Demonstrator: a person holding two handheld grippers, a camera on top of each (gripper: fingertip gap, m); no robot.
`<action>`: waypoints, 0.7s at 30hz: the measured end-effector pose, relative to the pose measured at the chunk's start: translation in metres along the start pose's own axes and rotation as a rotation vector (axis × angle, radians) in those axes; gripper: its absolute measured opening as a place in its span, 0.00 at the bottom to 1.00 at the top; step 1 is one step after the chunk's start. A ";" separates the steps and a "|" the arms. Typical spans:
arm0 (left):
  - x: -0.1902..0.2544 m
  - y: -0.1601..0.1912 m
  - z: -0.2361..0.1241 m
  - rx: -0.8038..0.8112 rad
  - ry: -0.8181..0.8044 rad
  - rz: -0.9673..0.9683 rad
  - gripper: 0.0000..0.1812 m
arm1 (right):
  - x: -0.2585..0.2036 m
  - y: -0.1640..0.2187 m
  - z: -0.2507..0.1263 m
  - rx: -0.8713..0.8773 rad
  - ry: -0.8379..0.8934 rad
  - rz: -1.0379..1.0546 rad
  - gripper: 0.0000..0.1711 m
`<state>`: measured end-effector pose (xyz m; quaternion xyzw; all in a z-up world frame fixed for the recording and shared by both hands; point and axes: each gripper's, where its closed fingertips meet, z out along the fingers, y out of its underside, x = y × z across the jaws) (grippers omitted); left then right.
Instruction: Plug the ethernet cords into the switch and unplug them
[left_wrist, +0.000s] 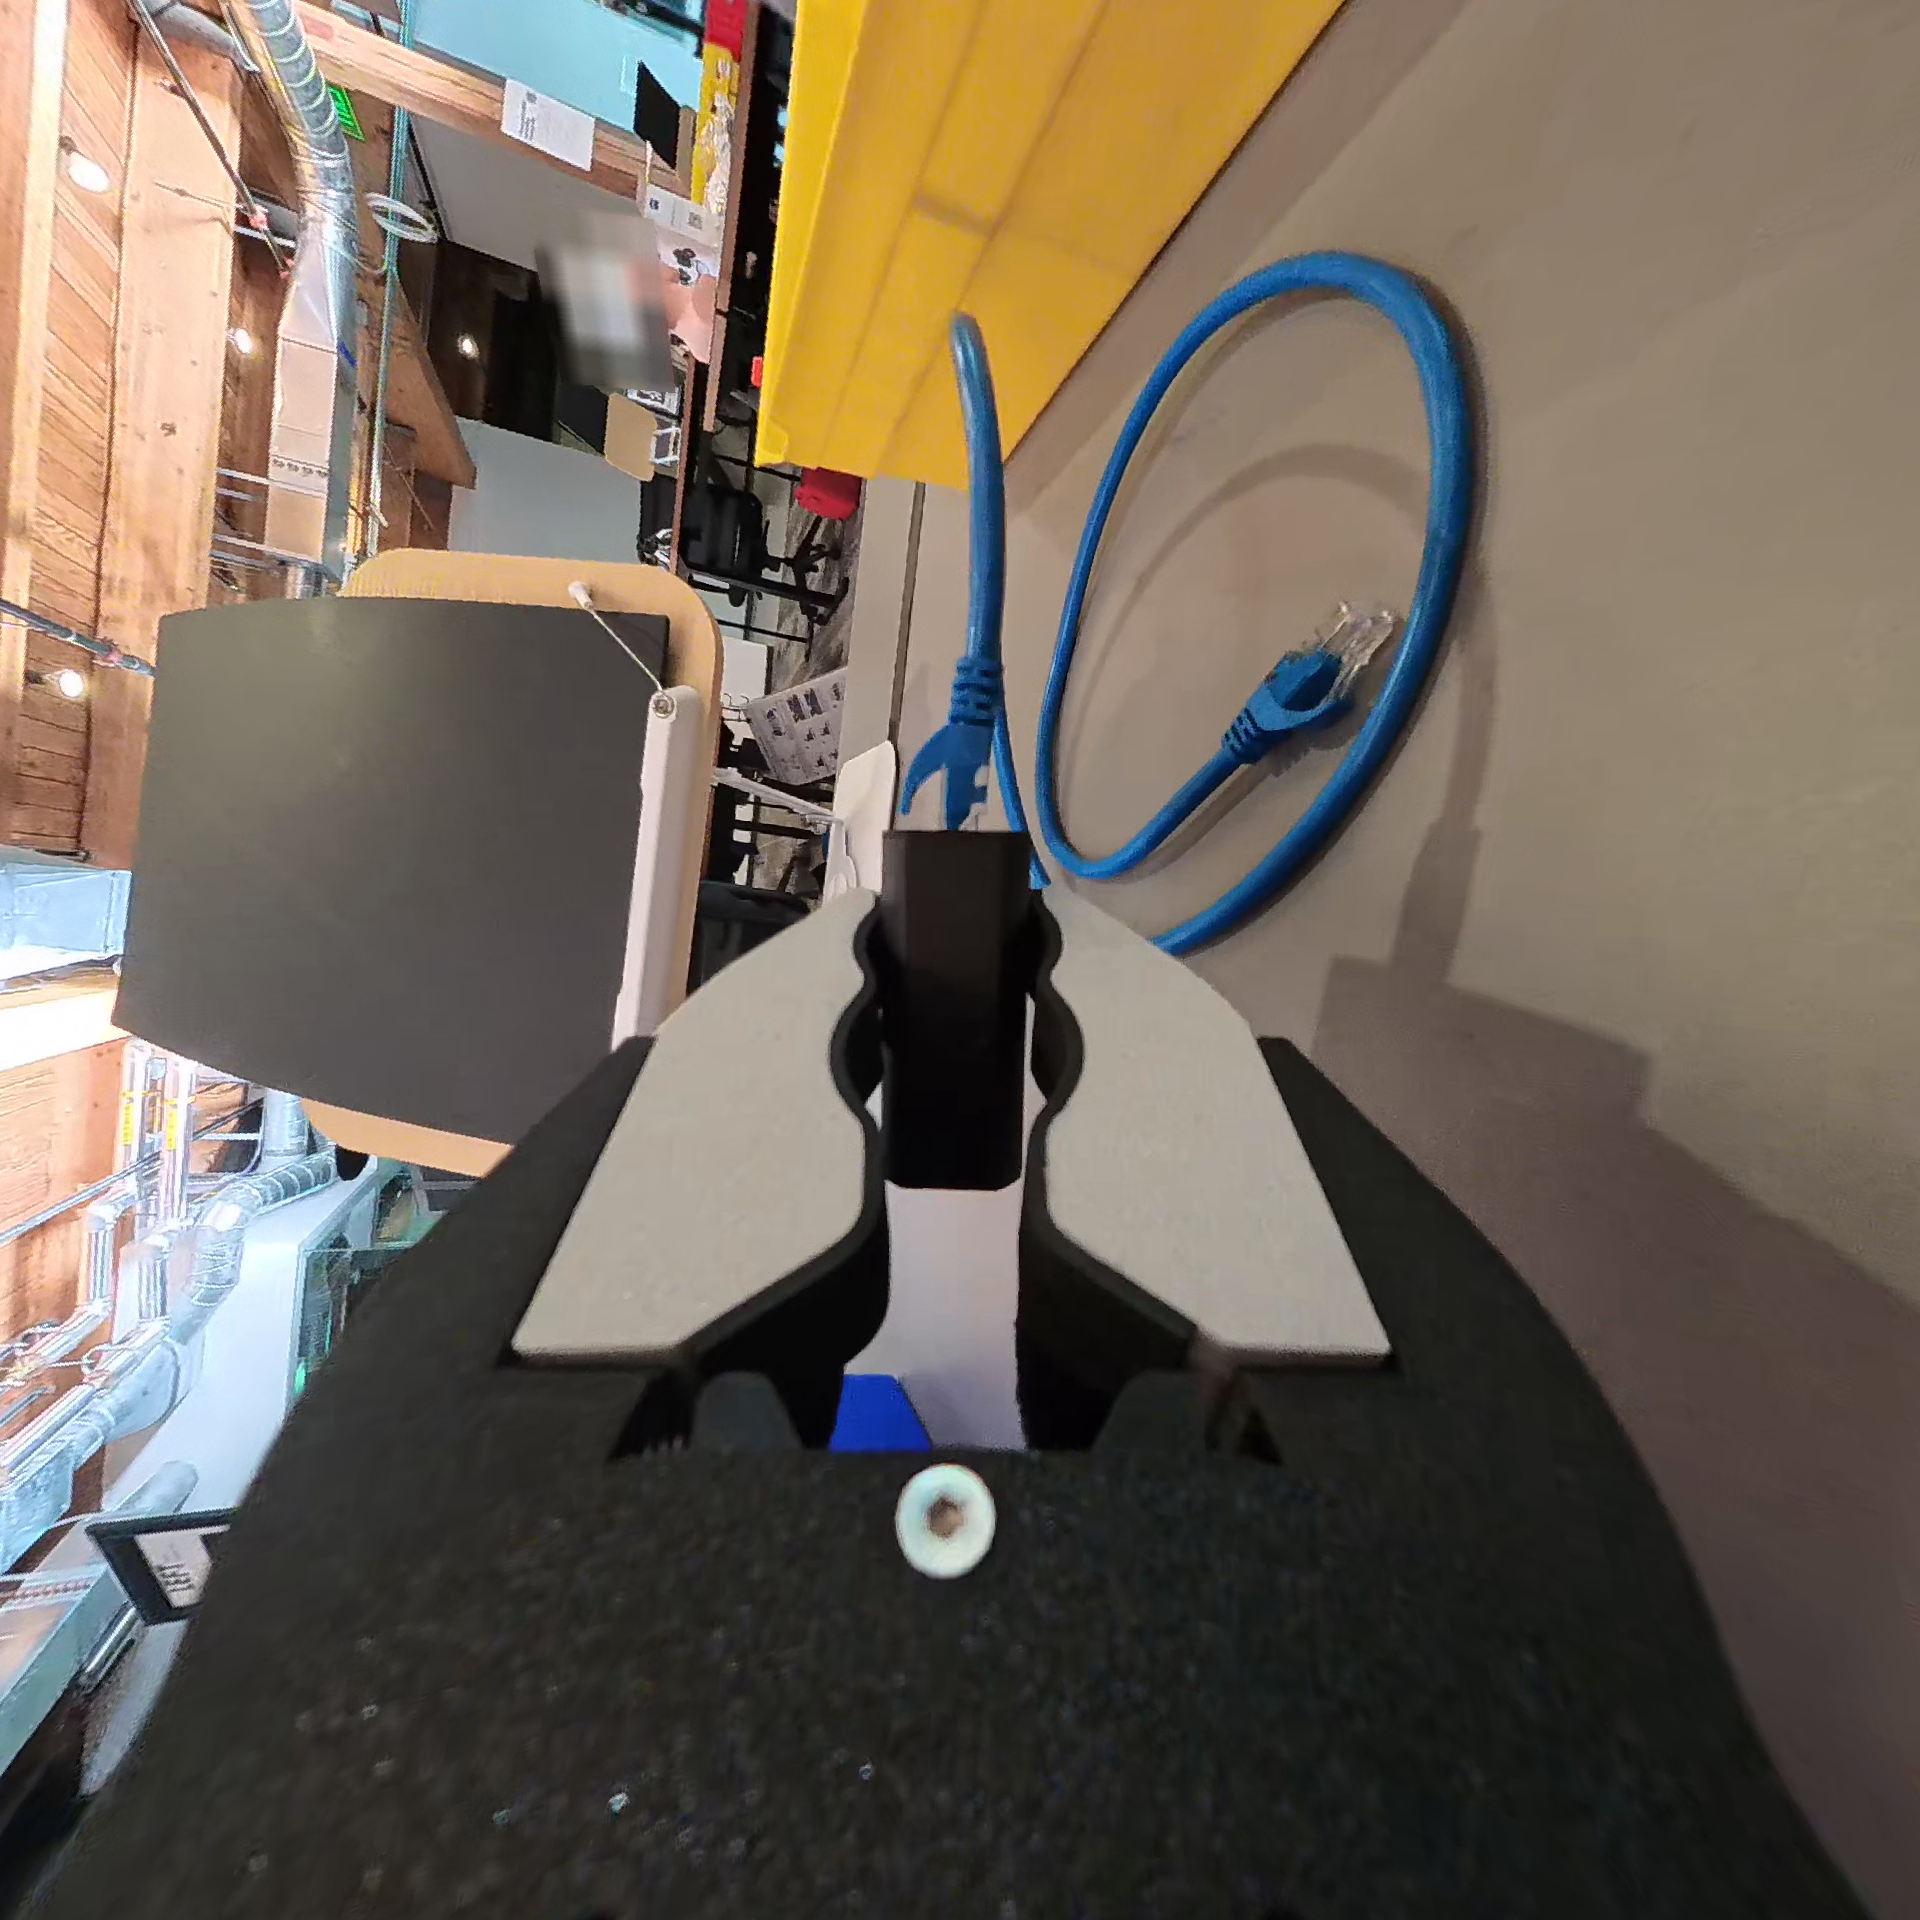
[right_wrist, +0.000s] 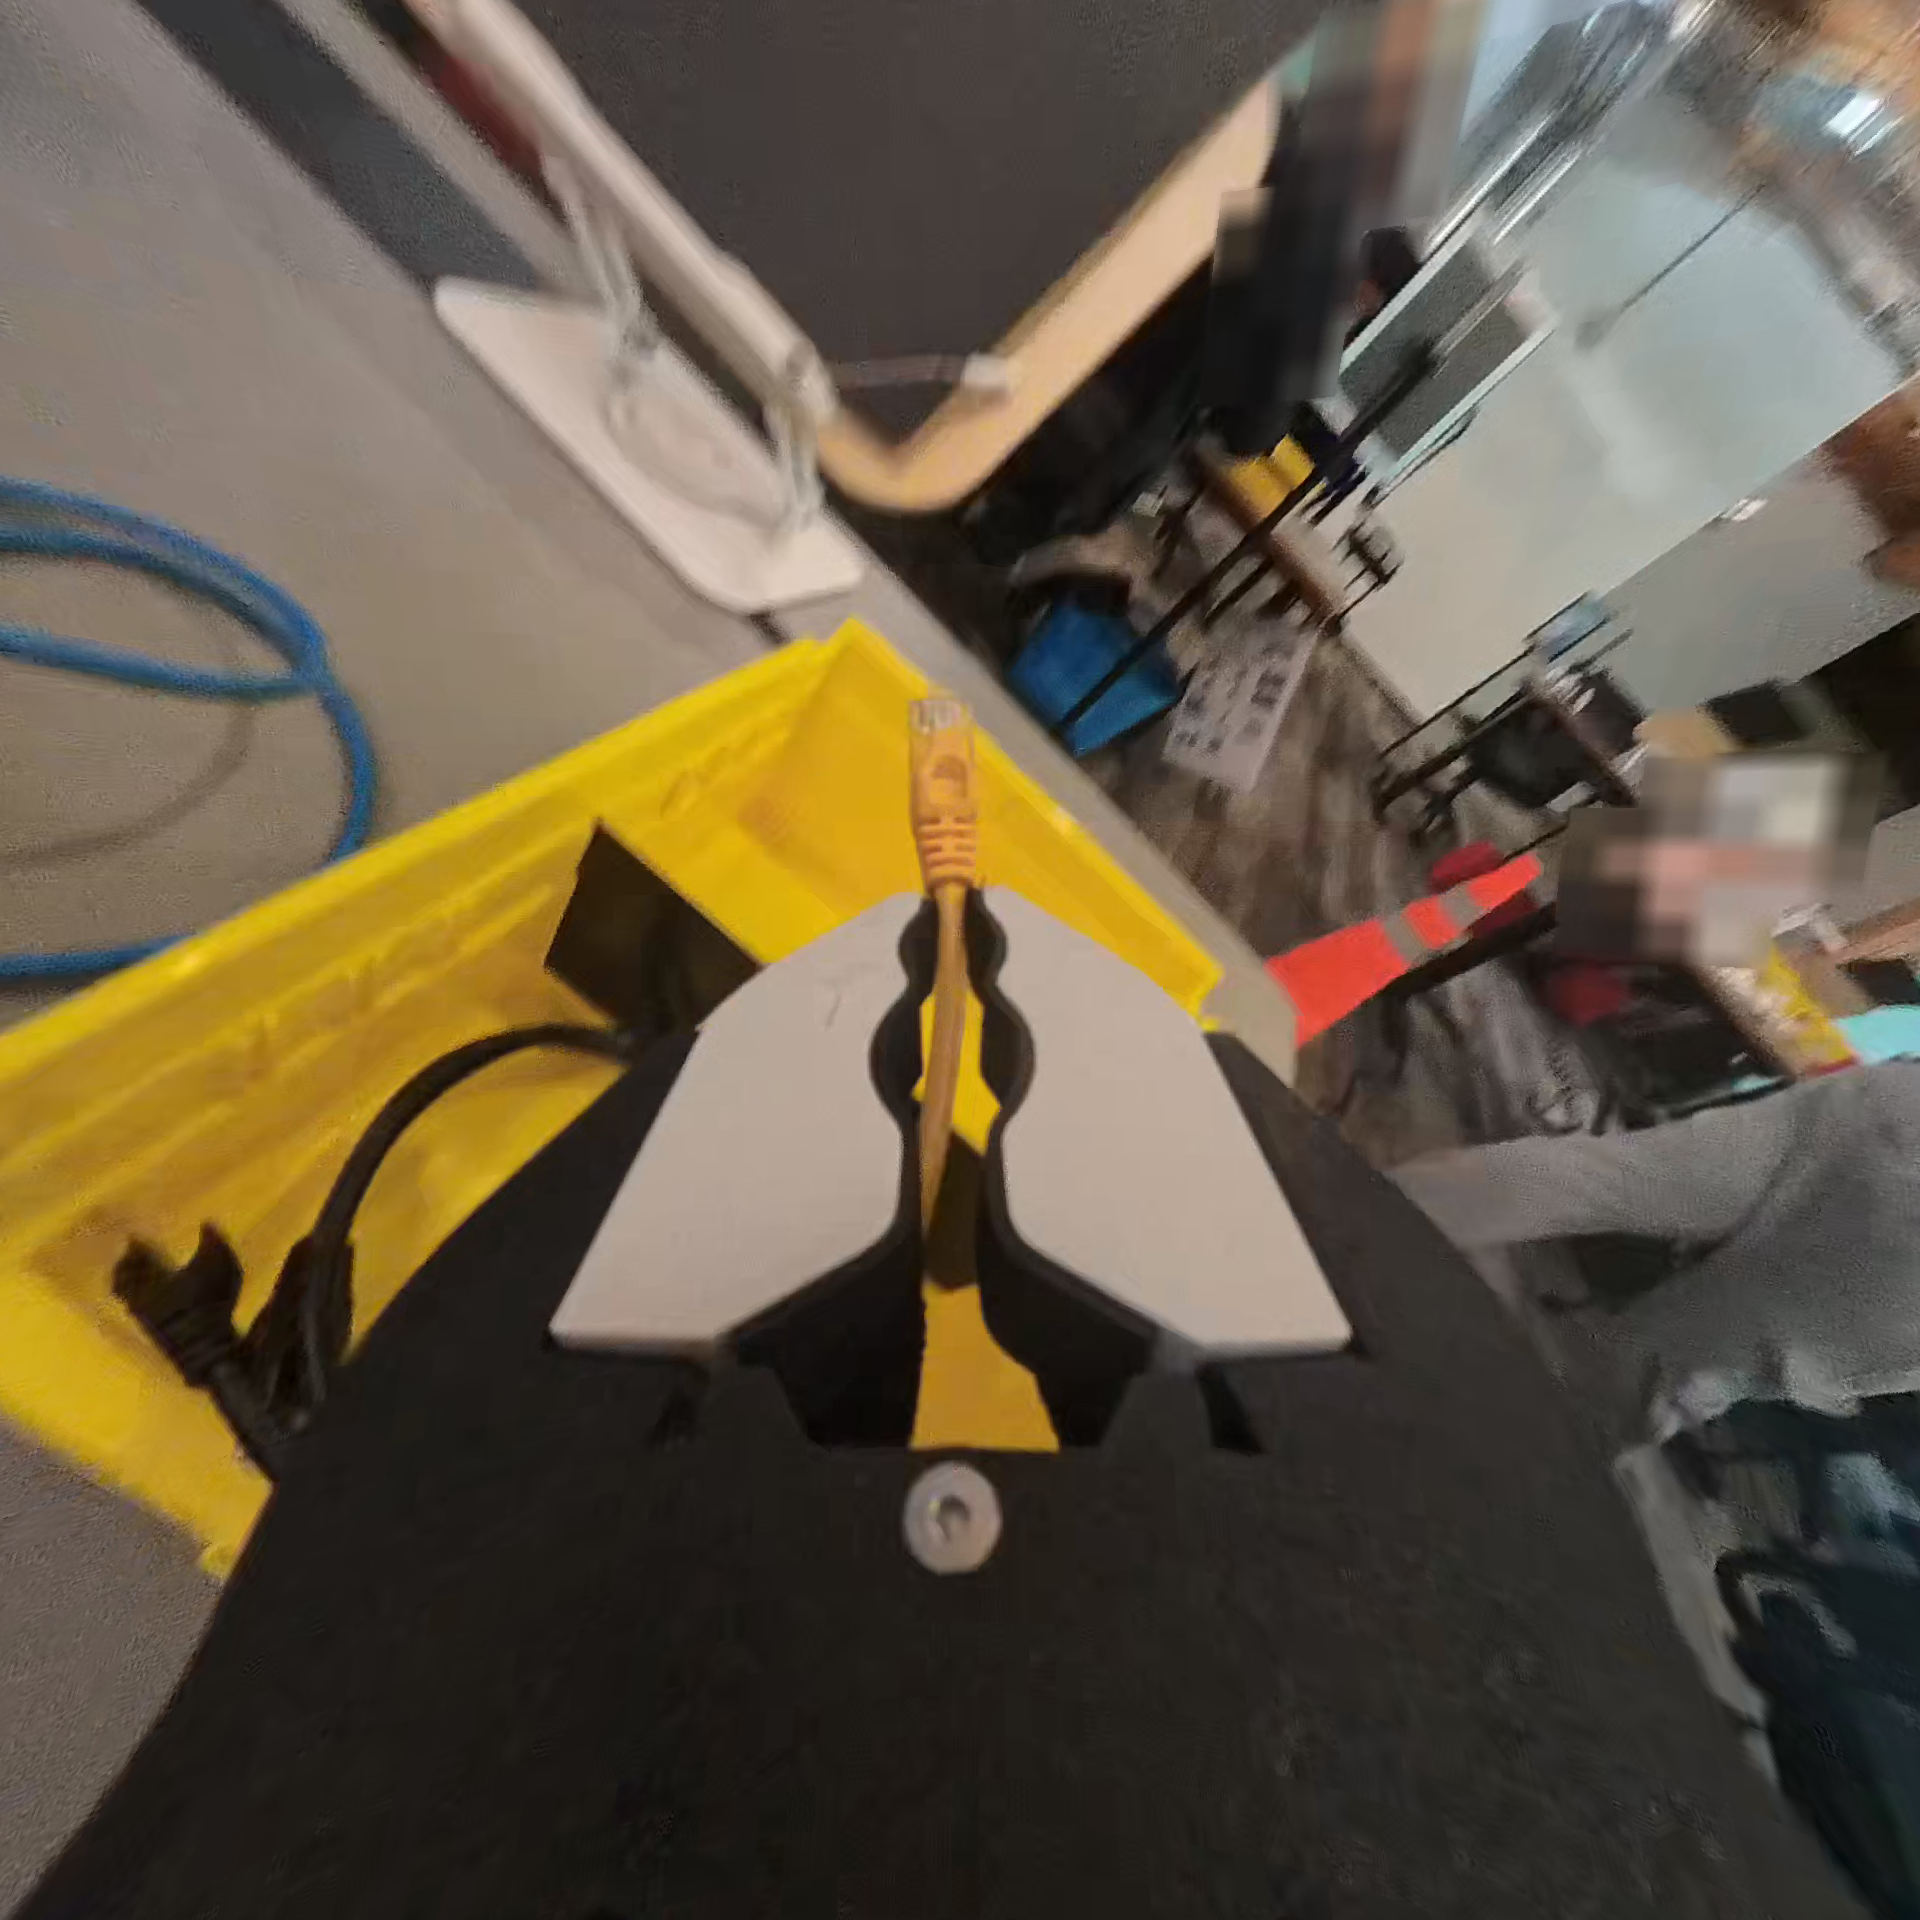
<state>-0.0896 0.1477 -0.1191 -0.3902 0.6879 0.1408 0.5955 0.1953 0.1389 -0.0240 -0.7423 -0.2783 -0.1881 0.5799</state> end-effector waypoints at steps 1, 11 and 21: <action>0.000 0.002 0.001 -0.004 0.003 -0.001 0.13 | -0.017 0.023 0.010 -0.098 -0.073 0.005 0.03; -0.004 0.001 -0.002 0.013 -0.011 -0.007 0.13 | -0.054 0.114 0.043 -0.670 -0.428 -0.368 0.13; -0.009 -0.014 -0.012 0.146 0.040 -0.067 0.13 | -0.111 -0.067 -0.023 -0.132 -0.467 -0.225 0.25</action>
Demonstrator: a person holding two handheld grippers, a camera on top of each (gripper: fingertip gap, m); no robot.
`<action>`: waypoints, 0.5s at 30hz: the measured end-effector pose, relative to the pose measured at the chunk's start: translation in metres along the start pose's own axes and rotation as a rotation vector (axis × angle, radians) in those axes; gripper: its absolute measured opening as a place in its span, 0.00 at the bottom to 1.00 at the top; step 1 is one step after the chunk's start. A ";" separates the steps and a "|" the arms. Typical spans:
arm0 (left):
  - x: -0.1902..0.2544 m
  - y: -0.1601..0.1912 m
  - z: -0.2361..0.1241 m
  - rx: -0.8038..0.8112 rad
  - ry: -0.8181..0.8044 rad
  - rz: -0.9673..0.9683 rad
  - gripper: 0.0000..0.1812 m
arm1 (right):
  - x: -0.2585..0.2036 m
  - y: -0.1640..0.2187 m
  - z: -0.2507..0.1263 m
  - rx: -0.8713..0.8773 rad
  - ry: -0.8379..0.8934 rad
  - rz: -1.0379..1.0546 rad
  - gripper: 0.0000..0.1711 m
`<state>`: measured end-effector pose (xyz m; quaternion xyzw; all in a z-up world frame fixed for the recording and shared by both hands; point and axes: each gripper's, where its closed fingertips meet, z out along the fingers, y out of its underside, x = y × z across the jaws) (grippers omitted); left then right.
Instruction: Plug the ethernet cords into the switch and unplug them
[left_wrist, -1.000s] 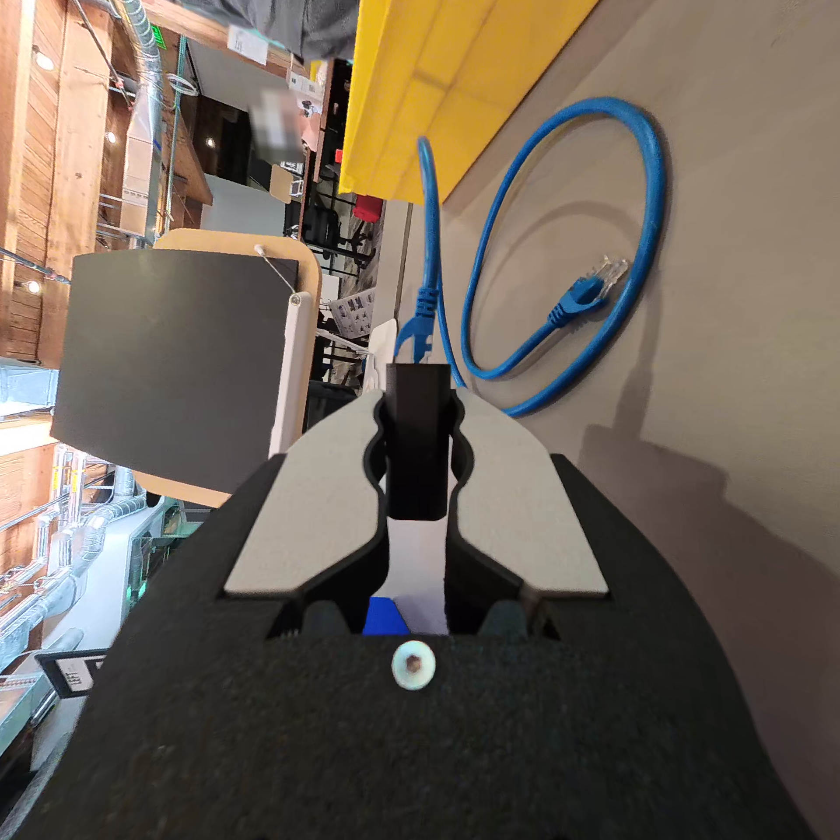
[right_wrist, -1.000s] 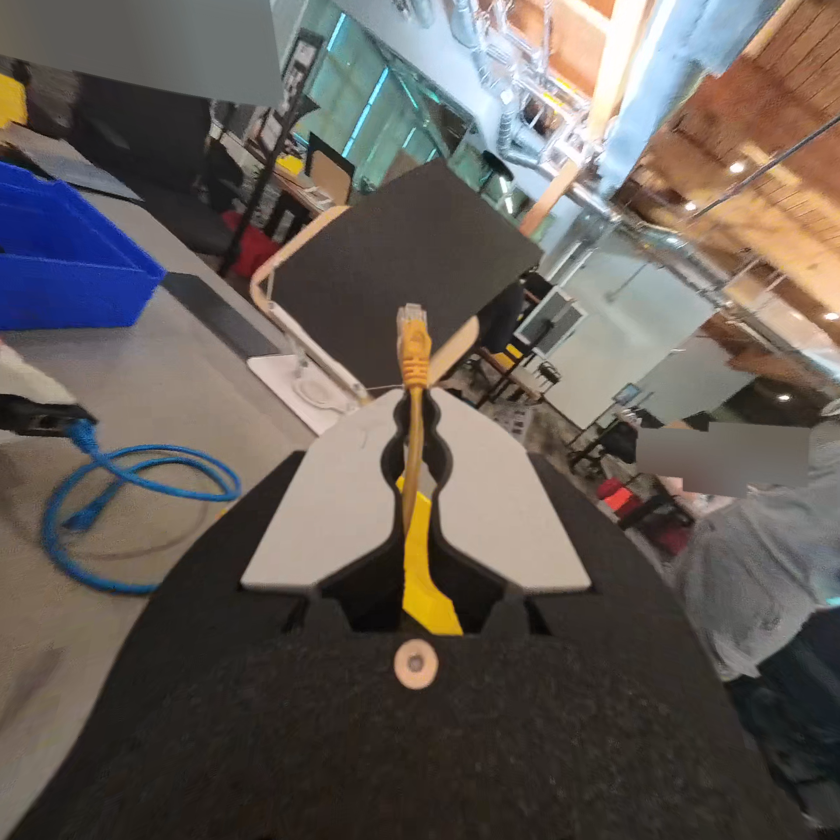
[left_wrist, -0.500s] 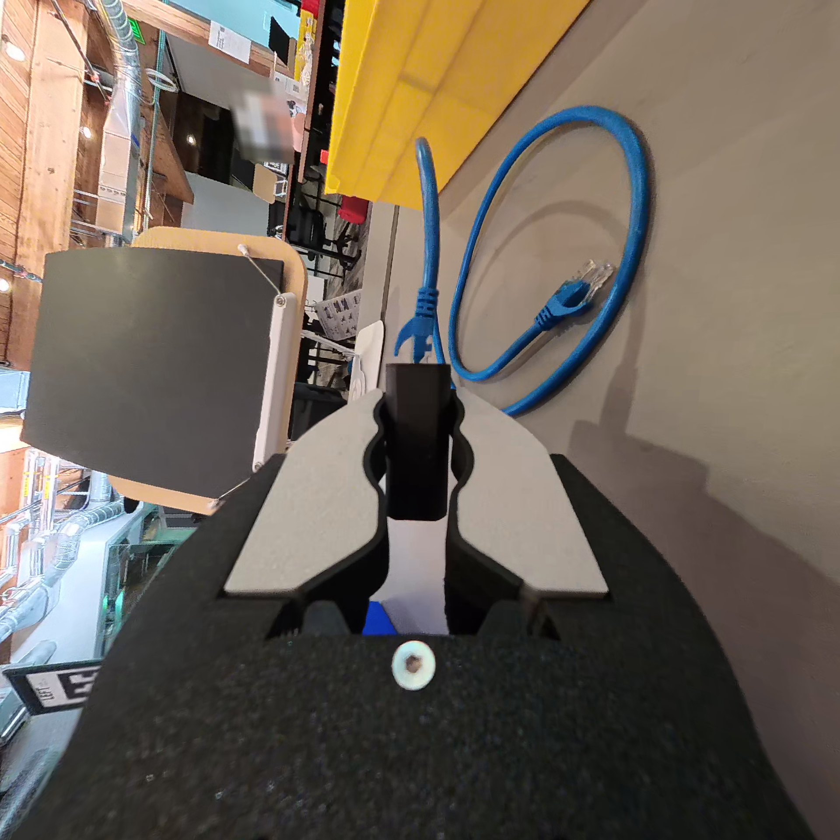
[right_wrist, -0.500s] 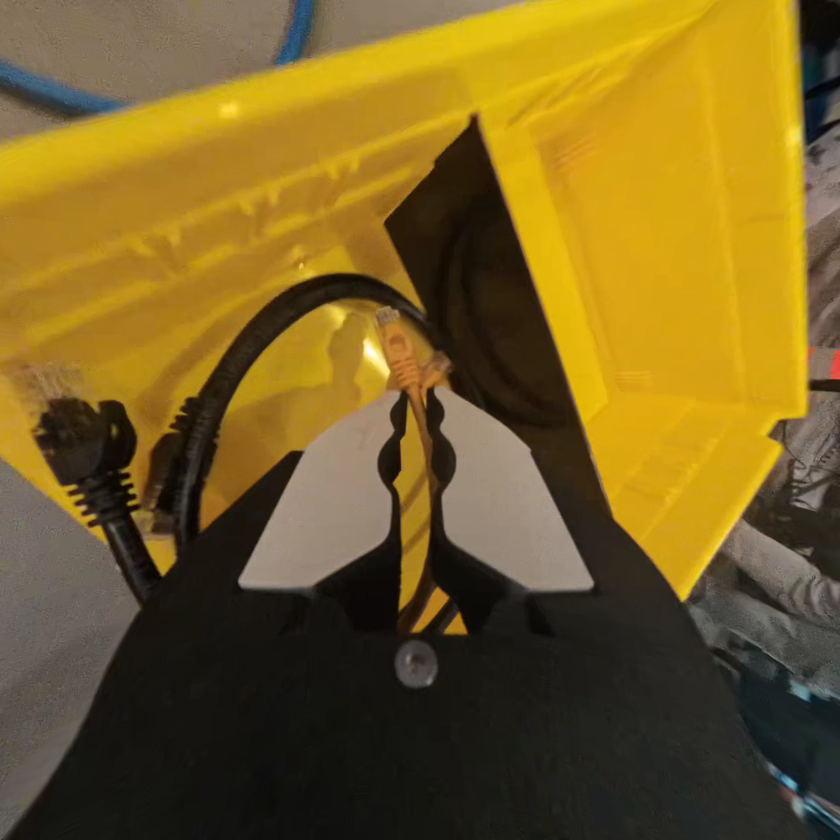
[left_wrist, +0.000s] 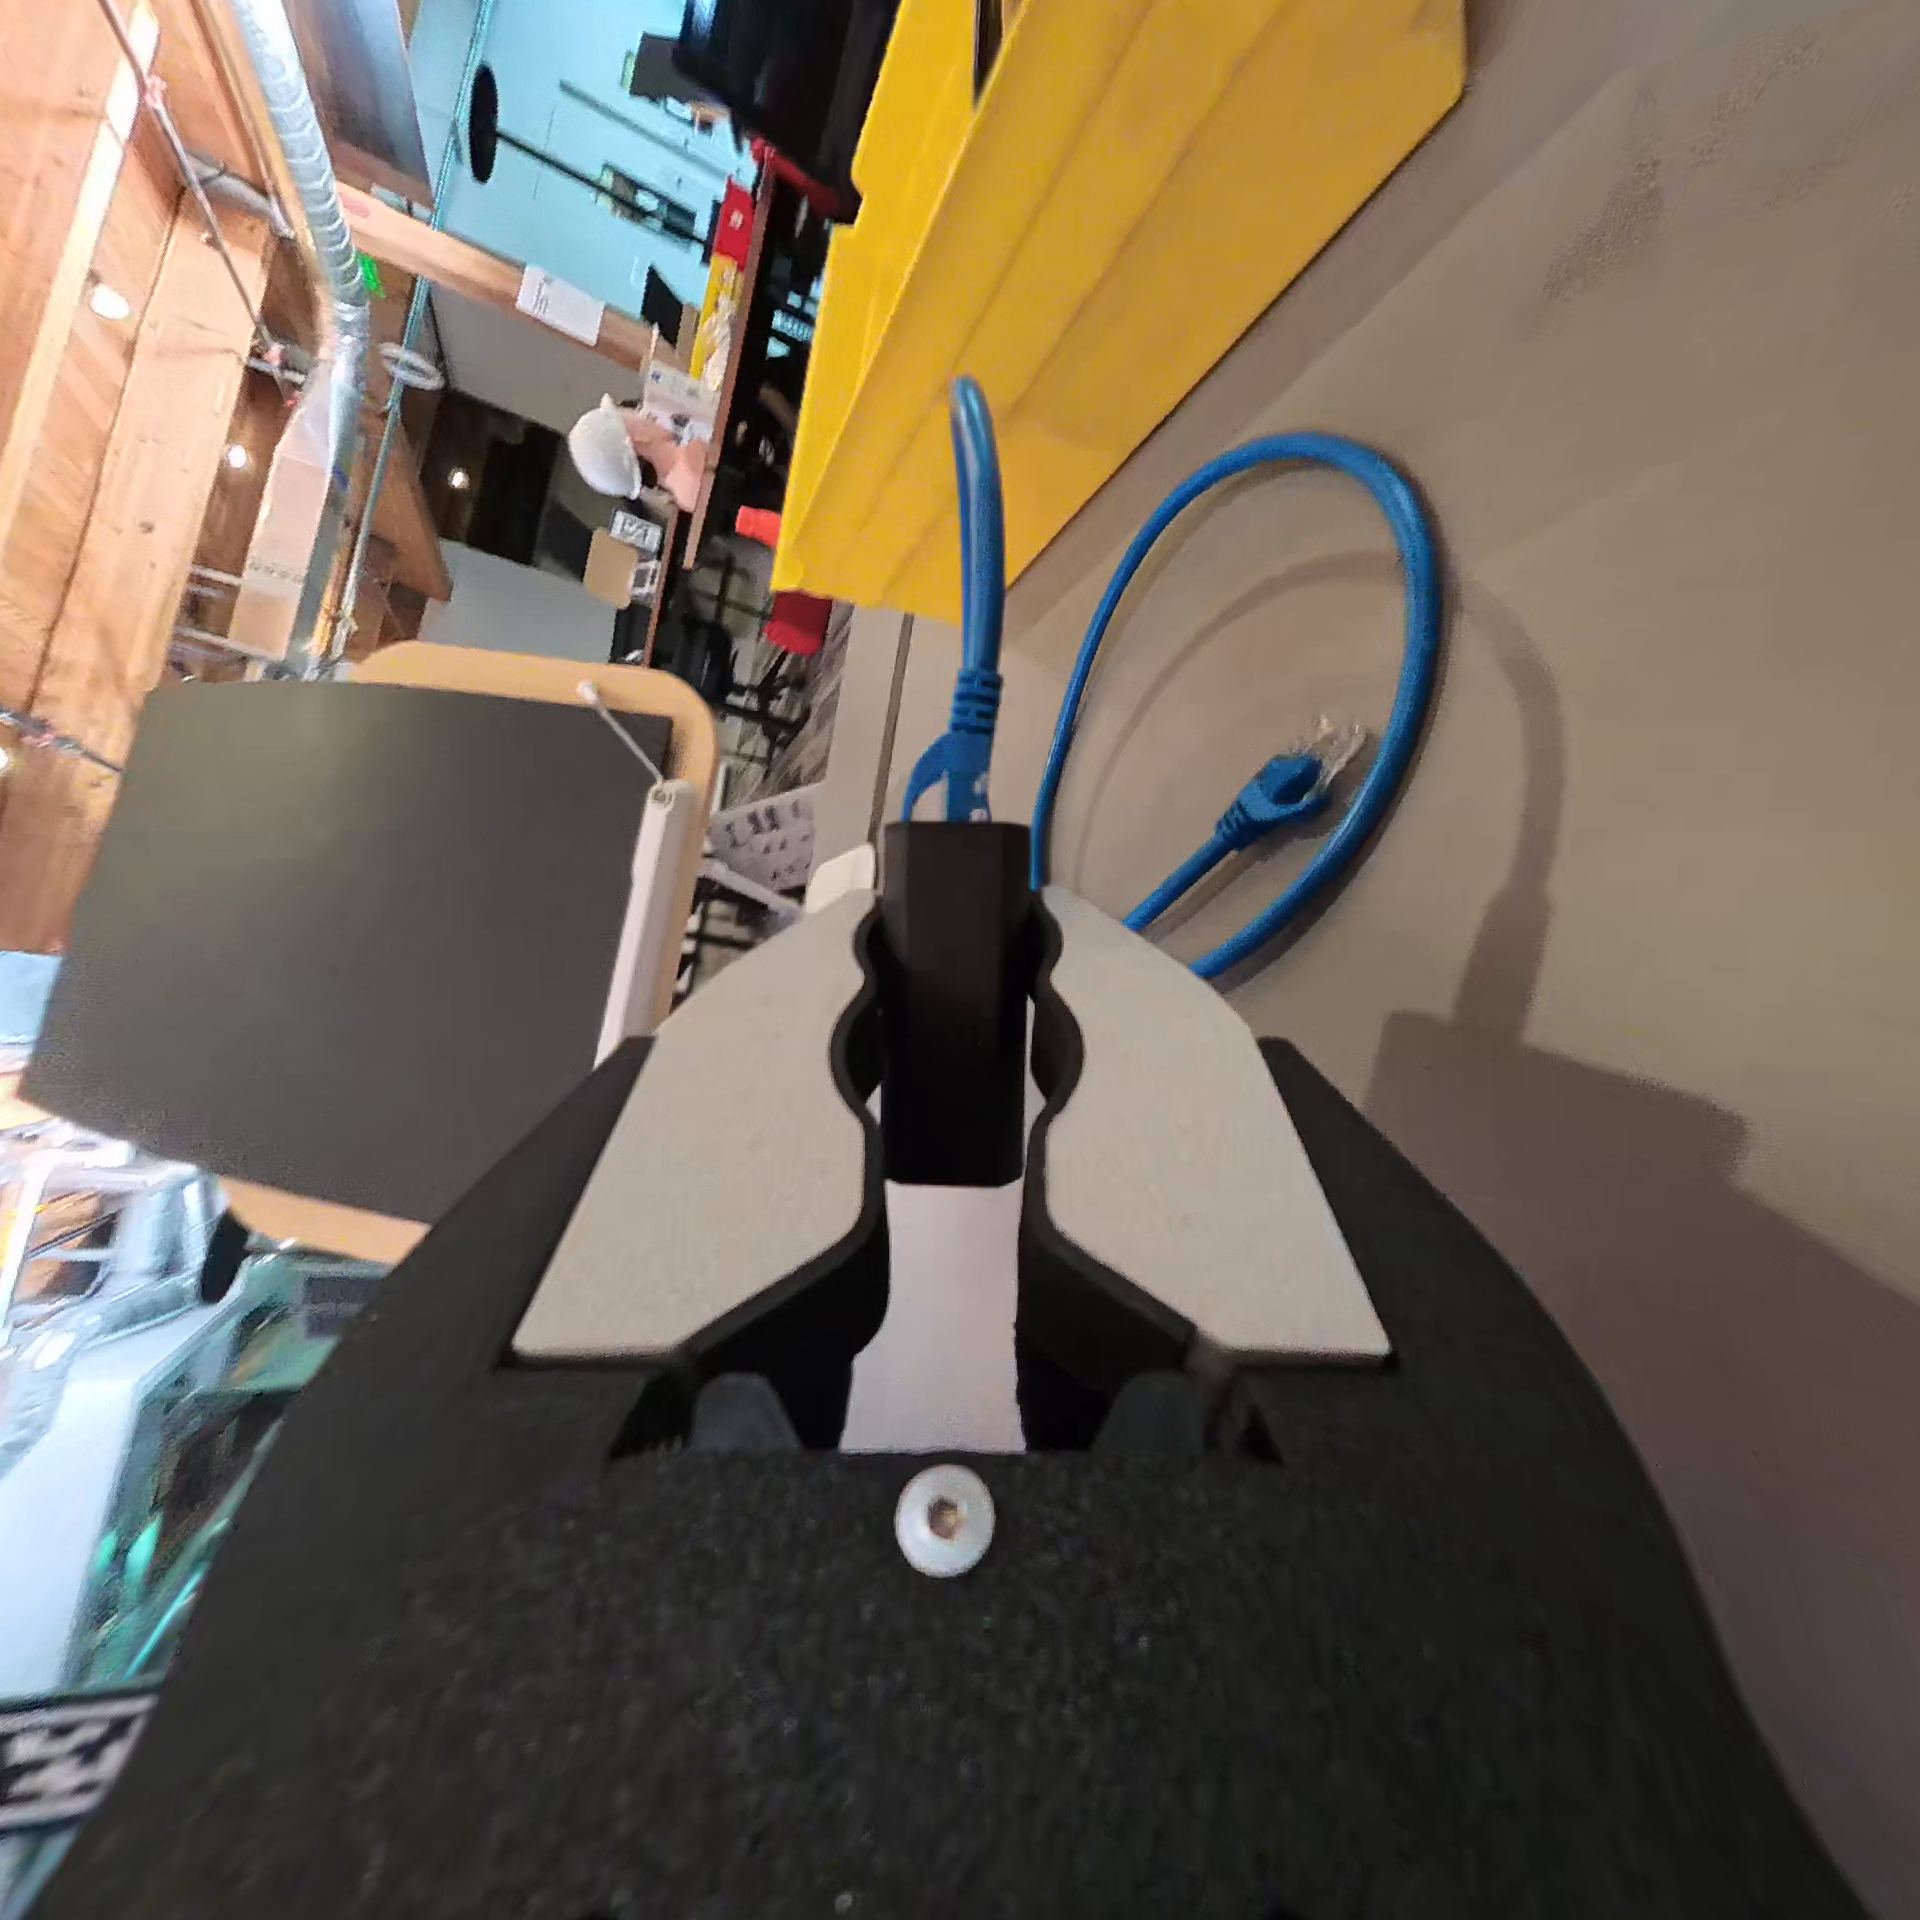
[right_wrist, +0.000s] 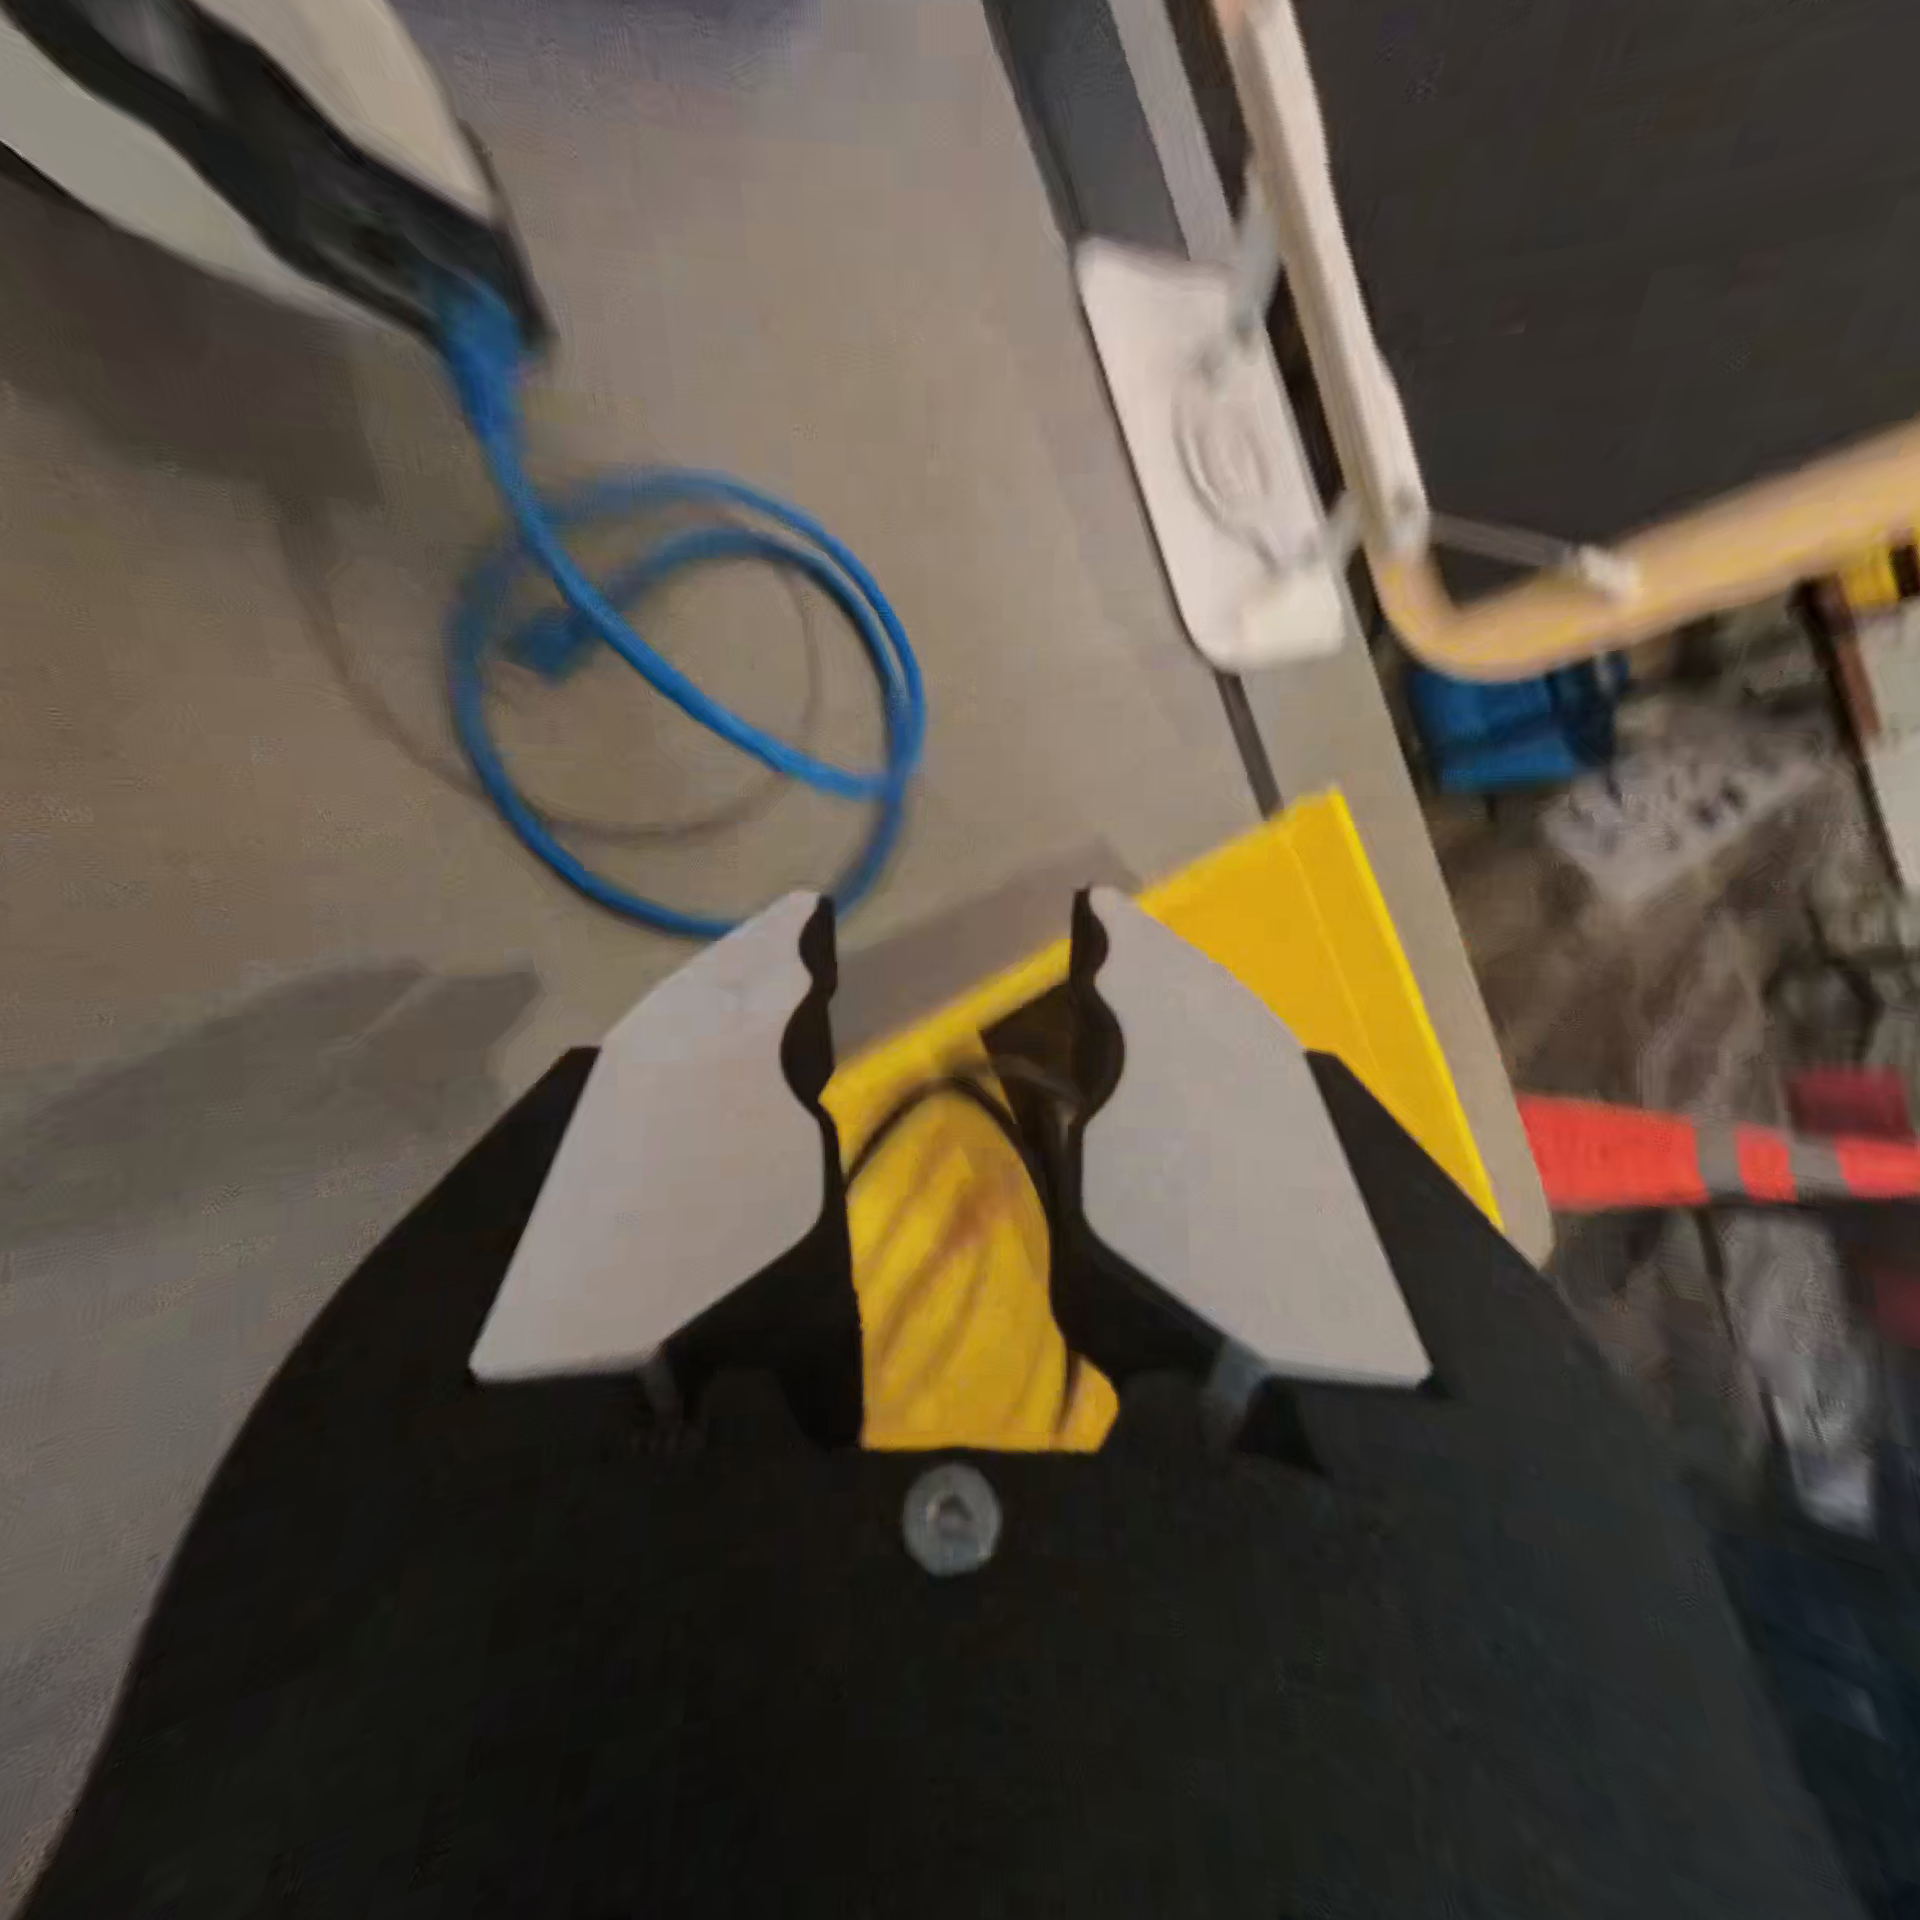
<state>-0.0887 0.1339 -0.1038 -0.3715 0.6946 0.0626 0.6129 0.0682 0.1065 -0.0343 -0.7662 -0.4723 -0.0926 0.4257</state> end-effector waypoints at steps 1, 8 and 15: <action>0.001 -0.004 -0.002 0.027 0.018 -0.017 0.13 | -0.030 -0.033 0.007 0.117 -0.060 -0.058 0.25; 0.003 -0.024 -0.011 0.159 0.083 -0.080 0.13 | -0.114 -0.081 0.070 0.199 -0.129 -0.364 0.15; 0.005 -0.025 -0.011 0.148 0.074 -0.047 0.13 | -0.112 -0.082 0.075 0.211 -0.094 -0.417 0.10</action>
